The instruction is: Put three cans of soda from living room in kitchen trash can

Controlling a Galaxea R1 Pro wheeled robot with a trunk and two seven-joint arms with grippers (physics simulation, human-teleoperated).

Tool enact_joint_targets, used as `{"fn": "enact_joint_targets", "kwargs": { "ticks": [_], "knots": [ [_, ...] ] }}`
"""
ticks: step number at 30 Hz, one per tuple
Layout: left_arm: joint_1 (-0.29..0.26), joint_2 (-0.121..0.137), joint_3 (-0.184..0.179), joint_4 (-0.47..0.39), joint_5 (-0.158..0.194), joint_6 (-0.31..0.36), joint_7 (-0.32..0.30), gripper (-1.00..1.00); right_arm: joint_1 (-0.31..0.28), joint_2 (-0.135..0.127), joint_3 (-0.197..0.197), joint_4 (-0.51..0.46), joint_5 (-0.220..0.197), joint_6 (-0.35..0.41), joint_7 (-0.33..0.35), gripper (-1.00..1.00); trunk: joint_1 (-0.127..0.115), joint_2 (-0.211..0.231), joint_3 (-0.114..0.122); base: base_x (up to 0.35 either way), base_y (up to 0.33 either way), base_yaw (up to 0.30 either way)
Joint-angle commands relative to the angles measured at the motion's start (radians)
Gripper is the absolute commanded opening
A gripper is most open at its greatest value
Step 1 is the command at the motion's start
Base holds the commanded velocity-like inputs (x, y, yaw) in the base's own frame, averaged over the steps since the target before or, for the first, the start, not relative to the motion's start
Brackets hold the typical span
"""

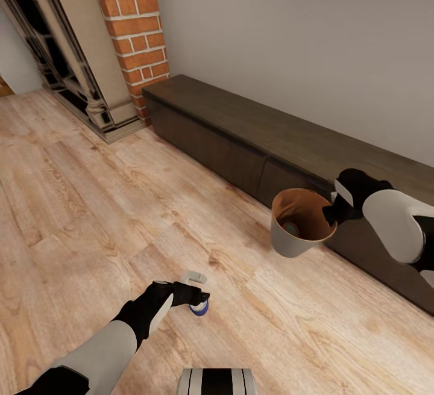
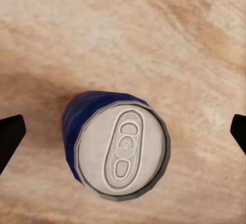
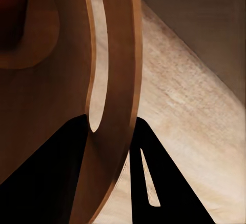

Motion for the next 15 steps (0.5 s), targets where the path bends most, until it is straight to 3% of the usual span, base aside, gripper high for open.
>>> {"fn": "enact_joint_targets", "kwargs": {
  "ticks": [1, 4, 15],
  "knots": [
    [0.000, 0.000, 0.000, 0.000, 0.000, 0.000, 0.000, 1.00, -0.011, 0.001, -0.009, 0.008, -0.012, 0.000, 0.002, -1.00, 0.000, 0.000, 0.000, 0.000, 0.000, 0.000],
    [0.000, 0.000, 0.000, -0.001, 0.000, 0.000, -0.001, 1.00, -0.059, 0.006, -0.008, 0.054, -0.012, 0.000, 0.002, -1.00, 0.000, 0.000, 0.000, 0.000, 0.000, 0.000],
    [0.000, 0.000, 0.000, 0.000, 0.000, 0.000, -0.001, 1.00, -0.079, 0.009, 0.018, 0.077, -0.012, 0.000, 0.002, -1.00, 0.001, -0.001, -0.008, 0.000, 0.000, 0.000]
  ]
}}
